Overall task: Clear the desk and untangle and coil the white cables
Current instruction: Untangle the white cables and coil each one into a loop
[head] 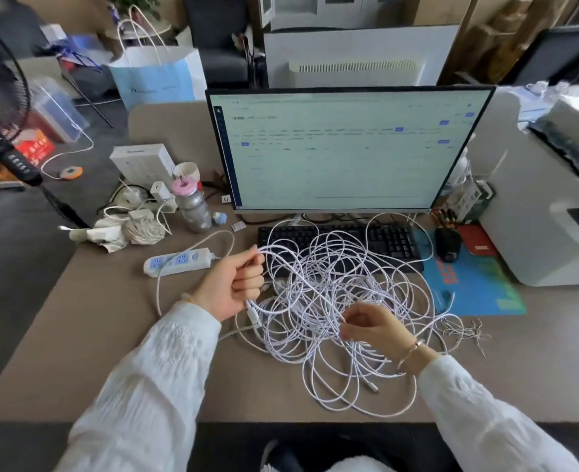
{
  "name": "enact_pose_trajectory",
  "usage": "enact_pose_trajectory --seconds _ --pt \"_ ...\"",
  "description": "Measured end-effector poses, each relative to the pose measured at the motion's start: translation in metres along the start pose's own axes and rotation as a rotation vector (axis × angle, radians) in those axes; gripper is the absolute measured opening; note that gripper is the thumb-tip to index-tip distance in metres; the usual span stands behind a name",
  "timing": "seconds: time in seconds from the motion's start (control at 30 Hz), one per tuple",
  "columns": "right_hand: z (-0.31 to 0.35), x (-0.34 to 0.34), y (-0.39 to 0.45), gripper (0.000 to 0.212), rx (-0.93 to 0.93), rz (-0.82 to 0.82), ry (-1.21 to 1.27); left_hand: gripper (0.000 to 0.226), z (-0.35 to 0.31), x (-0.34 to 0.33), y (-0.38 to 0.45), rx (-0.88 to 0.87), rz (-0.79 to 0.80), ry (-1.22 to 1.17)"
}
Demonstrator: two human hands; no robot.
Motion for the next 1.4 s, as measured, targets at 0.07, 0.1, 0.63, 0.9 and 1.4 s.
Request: enact_pose_trajectory --seconds 0.07,0.1,0.63,0.9,1.4 --pt "-0.009 -0.009 0.006 0.011 0.007 0.012 -0.133 0.024 -0.009 0.001 -0.006 -0.043 -0.016 -0.011" --pt "-0.012 -0.014 0.009 0.009 0.025 0.004 -0.279 0.024 -0.014 0.001 -0.008 -0.069 -0.022 -0.018" --pt "0.120 -0.031 -0.018 0.017 0.342 -0.407 -0.717 0.035 -0.043 -0.004 -0.007 -0.276 -0.045 -0.013" --pt "0.148 -0.080 -0.022 0.024 0.393 -0.100 -0.897 0.036 -0.032 -0.027 -0.003 -0.267 -0.085 0.289" --pt "0.164 -0.037 -0.010 0.005 0.516 -0.084 -0.622 0.036 0.000 -0.050 -0.009 0.363 0.296 0.273"
Point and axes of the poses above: each hand's wrist, its own y-axis towards the middle knuckle, its own x-axis out of the back of the hand, z = x × y, the point moved 5 cm from there along y, towards the middle knuckle, and after that the axes turned 9 degrees about y, right-handed, at the moved point
